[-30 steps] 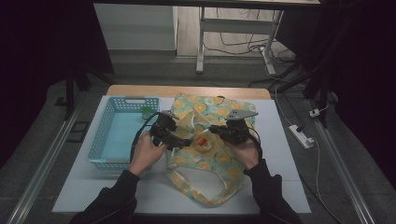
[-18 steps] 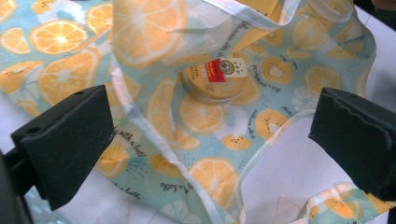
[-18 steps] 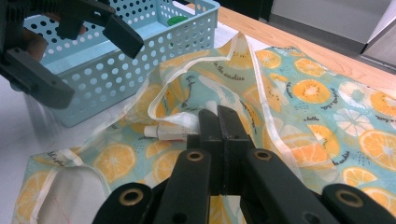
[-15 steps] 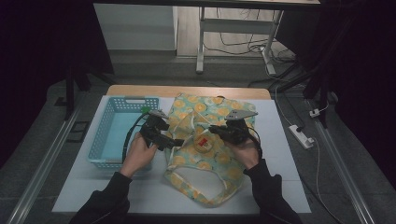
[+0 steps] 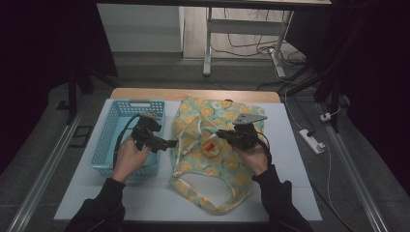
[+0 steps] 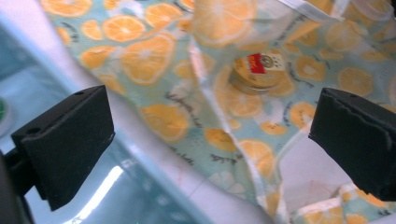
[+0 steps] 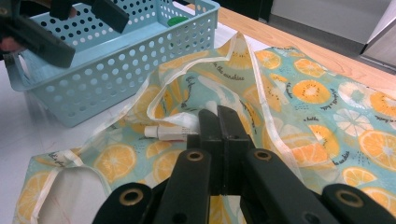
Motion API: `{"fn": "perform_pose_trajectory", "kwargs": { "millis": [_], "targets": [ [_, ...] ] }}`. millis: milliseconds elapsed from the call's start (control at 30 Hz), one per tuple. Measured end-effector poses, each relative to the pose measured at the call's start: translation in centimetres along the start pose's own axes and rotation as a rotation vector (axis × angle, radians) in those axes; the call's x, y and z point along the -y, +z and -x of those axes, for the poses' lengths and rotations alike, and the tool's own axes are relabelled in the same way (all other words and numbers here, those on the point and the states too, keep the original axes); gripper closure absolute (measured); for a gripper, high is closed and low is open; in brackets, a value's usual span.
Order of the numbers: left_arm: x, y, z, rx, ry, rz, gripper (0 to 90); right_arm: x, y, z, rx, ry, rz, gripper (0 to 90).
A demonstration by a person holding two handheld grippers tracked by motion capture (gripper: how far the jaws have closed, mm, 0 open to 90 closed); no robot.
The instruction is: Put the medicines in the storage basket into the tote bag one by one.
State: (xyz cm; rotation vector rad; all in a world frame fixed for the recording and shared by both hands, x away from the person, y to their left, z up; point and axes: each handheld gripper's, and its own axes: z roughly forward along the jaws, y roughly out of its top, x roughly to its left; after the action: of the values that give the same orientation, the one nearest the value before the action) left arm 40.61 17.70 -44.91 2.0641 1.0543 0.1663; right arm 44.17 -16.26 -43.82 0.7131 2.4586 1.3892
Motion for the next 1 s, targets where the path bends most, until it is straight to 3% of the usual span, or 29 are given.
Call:
{"fn": "perform_pose_trajectory", "kwargs": {
  "millis": [200,567,1000],
  "targets": [
    [0.3,-0.8,-1.2,-0.064,0.003,0.026,0.2,0.0,0.1,0.0,-0.001,0.001,-0.001,90.0],
    [0.5,-1.1,-4.4,-0.154,-0.029,-0.008,0.0,0.1,0.1,0.0,0.0,0.001,-0.002,90.0],
    [0.2,0.4,-8.9,-0.237,-0.132,-0.062,0.0,0.0,0.0,0.1,-0.001,0.003,0.003,90.0]
  ]
}}
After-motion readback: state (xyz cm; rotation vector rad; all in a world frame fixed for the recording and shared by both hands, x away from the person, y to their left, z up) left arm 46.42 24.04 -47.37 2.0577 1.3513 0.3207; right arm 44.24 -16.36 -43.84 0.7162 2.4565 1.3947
